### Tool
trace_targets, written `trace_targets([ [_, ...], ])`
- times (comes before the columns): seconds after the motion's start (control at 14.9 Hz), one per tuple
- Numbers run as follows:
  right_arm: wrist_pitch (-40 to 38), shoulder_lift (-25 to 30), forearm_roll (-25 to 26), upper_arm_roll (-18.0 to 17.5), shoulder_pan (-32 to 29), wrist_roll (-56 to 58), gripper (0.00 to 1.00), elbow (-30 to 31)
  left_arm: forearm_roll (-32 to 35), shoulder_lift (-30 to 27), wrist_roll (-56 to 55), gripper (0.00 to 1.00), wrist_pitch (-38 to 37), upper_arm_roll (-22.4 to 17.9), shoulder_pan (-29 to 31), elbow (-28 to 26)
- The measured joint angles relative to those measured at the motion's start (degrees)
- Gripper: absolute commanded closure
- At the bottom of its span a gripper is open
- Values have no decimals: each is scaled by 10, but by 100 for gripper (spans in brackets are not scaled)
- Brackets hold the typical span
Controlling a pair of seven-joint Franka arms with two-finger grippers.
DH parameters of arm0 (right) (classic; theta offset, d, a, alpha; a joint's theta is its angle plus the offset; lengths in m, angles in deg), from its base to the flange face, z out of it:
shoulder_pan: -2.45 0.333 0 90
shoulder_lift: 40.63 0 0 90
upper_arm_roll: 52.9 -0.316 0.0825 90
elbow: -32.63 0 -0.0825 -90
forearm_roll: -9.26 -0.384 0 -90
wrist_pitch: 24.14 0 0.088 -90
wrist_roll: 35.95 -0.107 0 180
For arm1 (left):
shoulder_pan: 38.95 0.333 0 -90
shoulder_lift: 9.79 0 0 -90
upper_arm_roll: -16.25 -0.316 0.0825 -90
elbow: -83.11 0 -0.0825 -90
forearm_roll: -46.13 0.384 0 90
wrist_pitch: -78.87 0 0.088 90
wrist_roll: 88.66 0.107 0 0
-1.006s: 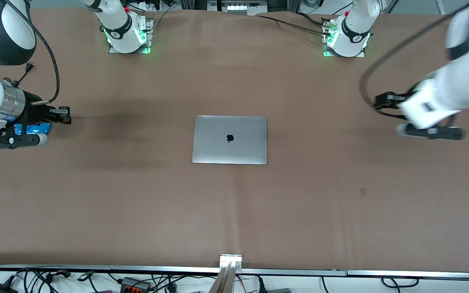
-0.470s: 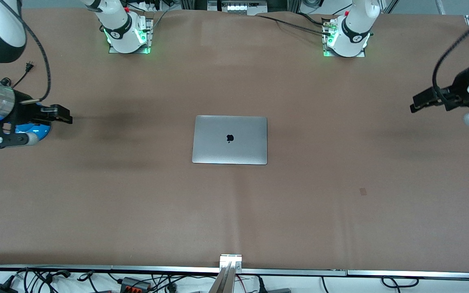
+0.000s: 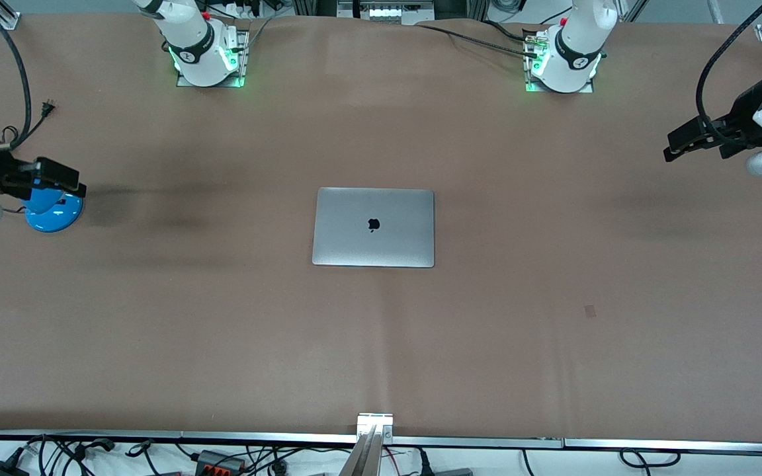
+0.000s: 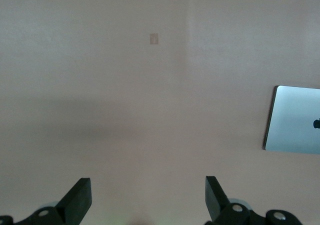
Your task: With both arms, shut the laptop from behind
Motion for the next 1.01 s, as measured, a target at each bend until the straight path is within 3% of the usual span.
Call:
trace_targets([
  [0.27, 31, 44, 21, -25, -16, 0, 0, 59, 18, 0, 0, 0, 1, 1, -2, -1],
  [1.01, 38, 46, 24, -26, -25, 0, 0, 67, 21, 0, 0, 0, 8, 1, -2, -1],
])
